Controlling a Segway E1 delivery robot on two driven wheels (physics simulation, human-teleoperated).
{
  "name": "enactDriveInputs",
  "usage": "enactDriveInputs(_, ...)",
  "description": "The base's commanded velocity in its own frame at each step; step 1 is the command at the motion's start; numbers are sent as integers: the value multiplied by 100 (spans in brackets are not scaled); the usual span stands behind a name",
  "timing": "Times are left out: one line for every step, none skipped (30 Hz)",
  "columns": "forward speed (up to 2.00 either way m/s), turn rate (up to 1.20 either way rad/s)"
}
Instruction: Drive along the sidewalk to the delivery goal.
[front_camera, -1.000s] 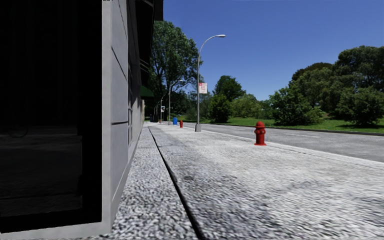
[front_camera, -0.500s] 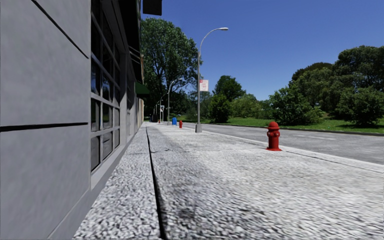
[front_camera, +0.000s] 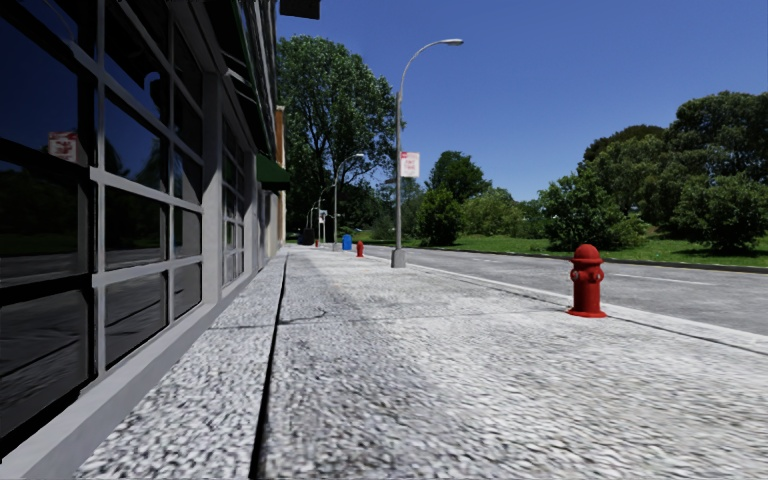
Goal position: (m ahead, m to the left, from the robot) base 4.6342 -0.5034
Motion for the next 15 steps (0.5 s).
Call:
enactDriveInputs(200, 0)
enactDriveInputs(200, 0)
enactDriveInputs(200, 0)
enactDriveInputs(200, 0)
enactDriveInputs(200, 0)
enactDriveInputs(200, 0)
enactDriveInputs(200, 2)
enactDriveInputs(200, 10)
enactDriveInputs(200, 18)
enactDriveInputs(200, 18)
enactDriveInputs(198, 21)
enactDriveInputs(196, 21)
enactDriveInputs(196, 21)
enactDriveInputs(195, 11)
enactDriveInputs(195, 3)
